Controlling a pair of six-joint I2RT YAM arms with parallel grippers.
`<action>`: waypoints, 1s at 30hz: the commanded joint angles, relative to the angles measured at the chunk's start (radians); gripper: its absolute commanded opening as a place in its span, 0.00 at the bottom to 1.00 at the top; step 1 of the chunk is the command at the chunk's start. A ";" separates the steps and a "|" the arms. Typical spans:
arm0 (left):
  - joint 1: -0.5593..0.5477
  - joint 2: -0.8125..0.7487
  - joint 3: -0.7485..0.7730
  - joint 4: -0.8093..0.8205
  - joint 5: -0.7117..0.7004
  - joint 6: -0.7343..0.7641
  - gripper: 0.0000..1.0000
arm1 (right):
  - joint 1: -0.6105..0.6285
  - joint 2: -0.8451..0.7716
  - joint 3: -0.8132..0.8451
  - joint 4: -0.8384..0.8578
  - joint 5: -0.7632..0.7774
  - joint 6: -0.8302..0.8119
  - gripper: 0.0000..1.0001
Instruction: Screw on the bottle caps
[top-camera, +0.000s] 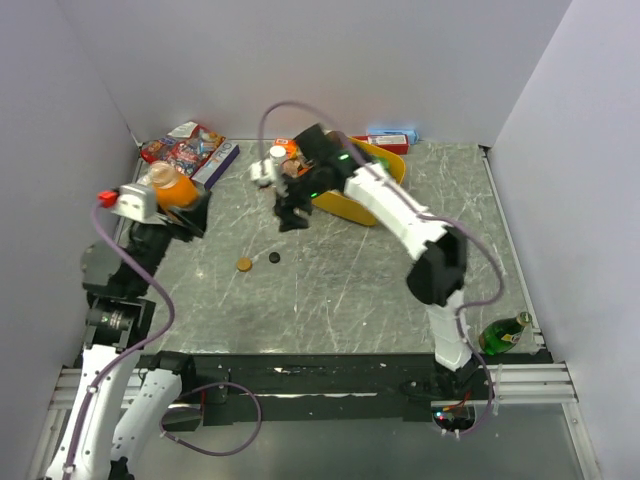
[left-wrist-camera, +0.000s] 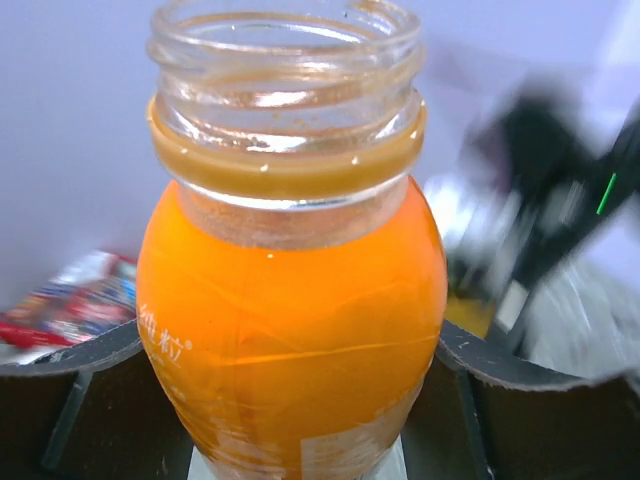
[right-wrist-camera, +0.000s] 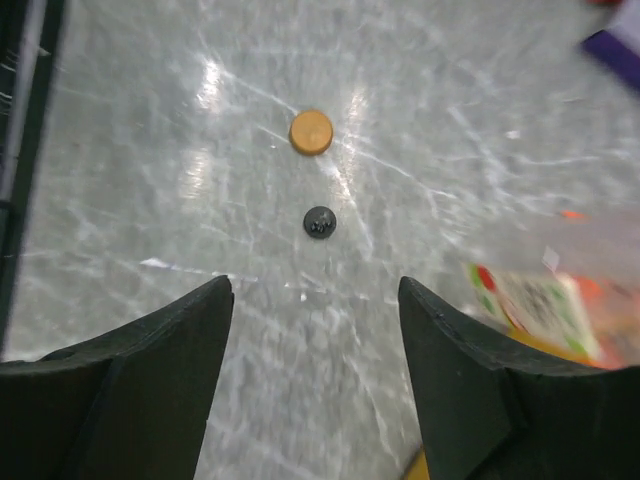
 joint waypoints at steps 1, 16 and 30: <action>0.073 0.004 0.072 -0.016 -0.055 -0.079 0.01 | 0.104 0.131 0.105 0.168 0.112 0.090 0.76; 0.105 -0.035 0.039 -0.075 0.044 -0.119 0.01 | 0.179 0.427 0.277 0.238 0.318 0.446 0.76; 0.105 -0.063 0.006 -0.115 0.081 -0.133 0.01 | 0.256 0.496 0.257 0.366 0.488 0.672 0.84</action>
